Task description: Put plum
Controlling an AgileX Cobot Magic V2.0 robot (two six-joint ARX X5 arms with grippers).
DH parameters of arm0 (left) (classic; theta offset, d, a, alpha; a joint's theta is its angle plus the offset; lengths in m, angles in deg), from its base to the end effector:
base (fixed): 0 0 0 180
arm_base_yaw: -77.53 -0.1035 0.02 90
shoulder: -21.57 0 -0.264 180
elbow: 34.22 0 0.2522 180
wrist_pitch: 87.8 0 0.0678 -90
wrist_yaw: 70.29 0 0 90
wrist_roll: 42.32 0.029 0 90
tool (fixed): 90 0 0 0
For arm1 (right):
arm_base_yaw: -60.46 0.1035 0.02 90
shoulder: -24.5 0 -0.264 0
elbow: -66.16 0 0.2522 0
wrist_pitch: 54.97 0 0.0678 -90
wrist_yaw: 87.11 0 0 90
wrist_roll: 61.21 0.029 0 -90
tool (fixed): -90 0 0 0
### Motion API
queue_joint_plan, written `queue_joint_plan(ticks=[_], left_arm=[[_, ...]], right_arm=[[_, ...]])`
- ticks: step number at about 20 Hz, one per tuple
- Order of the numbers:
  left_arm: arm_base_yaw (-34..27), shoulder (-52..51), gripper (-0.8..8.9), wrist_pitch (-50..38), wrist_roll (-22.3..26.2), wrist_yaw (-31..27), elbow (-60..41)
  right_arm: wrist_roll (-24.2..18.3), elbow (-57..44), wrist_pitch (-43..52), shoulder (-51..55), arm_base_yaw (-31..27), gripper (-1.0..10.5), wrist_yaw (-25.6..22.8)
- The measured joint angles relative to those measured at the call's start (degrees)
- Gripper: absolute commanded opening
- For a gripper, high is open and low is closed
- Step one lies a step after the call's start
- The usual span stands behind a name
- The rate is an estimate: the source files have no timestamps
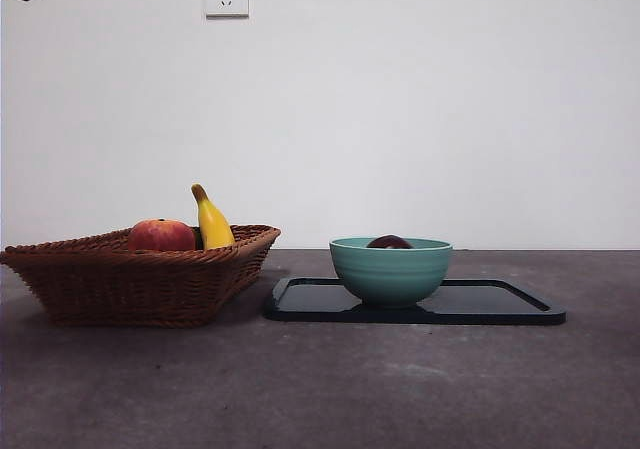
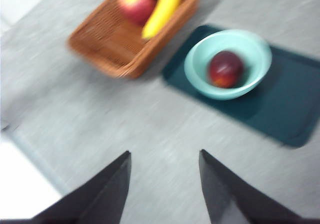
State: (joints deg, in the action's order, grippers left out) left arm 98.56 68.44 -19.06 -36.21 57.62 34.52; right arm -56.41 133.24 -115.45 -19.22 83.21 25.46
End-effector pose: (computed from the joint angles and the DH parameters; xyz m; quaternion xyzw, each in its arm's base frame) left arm 0.1201 -0.0653 0.3239 -0.0157 0.3688 -0.4717 0.8008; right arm 0.1212 0.0629 0.3289 0.0361 0.3333 0.3516 0.8741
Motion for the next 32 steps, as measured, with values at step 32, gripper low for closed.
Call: queue_joint_plan(ticks=[32], left_arm=[[9.84, 26.05, 3.74, -18.01, -16.83, -16.22, 18.16]], right_arm=[[0.63, -6.67, -4.11, 9.99, 1.53, 2.2, -0.02]])
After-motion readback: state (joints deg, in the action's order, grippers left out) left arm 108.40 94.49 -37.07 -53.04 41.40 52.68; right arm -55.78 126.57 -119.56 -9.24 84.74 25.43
